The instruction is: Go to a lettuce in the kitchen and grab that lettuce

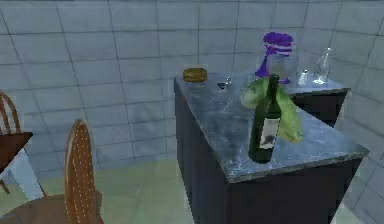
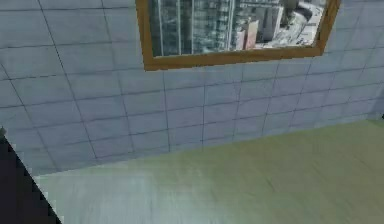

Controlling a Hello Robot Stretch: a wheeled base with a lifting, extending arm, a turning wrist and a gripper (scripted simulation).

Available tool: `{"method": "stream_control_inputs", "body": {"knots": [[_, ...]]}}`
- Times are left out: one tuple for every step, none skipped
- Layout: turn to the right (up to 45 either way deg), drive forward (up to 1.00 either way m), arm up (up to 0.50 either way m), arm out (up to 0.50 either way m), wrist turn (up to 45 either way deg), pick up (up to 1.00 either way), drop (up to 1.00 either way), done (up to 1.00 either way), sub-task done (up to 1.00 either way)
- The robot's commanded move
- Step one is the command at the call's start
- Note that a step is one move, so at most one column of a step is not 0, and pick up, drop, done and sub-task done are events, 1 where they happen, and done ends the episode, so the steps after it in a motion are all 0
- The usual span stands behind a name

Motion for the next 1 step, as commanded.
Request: {"method": "stream_control_inputs", "body": {"knots": [[-45.0,0.0,0.0,0.0,0.0,0.0,0.0,0.0,0.0]]}}
